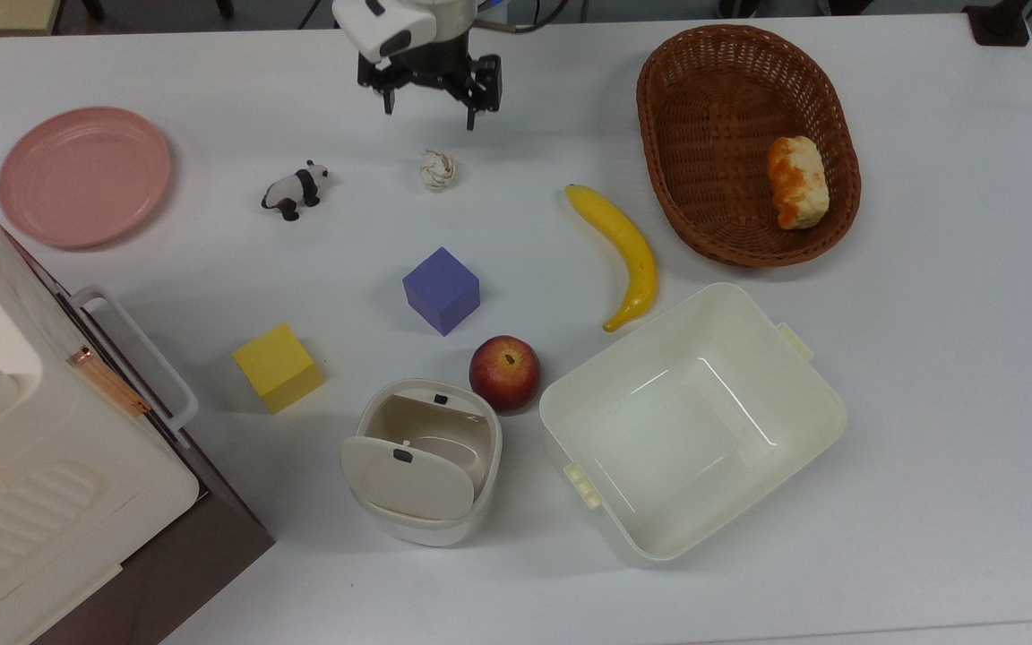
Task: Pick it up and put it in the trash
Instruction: 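Move the open gripper over the small white crumpled object and lower it, then close the gripper on the small white object and lift it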
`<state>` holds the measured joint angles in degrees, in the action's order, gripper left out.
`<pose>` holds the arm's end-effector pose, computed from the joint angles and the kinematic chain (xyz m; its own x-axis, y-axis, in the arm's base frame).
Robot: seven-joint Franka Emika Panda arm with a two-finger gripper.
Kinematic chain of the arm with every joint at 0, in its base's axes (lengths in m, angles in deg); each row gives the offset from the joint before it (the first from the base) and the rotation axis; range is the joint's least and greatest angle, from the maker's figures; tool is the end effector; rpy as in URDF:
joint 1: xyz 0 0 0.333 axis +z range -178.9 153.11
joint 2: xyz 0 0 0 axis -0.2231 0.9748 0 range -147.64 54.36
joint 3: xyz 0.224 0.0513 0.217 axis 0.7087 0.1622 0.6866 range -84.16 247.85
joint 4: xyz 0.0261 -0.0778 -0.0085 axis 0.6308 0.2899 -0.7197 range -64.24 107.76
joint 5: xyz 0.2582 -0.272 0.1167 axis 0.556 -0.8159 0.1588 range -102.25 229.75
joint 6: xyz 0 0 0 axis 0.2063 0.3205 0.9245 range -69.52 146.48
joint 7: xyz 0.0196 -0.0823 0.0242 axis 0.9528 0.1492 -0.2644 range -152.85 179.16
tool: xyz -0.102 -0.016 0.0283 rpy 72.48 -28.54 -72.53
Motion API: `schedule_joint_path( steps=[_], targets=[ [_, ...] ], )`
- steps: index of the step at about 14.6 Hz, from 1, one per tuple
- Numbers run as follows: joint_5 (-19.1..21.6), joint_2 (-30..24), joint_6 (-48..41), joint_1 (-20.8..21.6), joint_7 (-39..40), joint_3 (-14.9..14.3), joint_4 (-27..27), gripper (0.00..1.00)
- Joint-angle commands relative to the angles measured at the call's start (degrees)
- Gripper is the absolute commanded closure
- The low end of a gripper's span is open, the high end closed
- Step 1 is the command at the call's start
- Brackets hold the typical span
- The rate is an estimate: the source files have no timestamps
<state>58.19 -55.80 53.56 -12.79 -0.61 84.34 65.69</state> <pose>0.4764 0.0175 0.3961 0.9894 -0.1430 -0.0273 -0.1397 -0.9855 0.0960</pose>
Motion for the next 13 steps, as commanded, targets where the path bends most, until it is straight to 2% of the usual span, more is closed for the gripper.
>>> schedule_joint_path(
  steps=[1,10,13],
  targets=[
    [-2.0,3.8,5.5,-0.2,-0.8,-0.6,0.5,0.0],
    [-4.5,8.8,7.1,0.3,-0.8,-0.5,-0.6,0.0],
    [-6.5,10.1,7.1,0.5,-0.8,-0.5,-0.8,0.0]
  ],
)
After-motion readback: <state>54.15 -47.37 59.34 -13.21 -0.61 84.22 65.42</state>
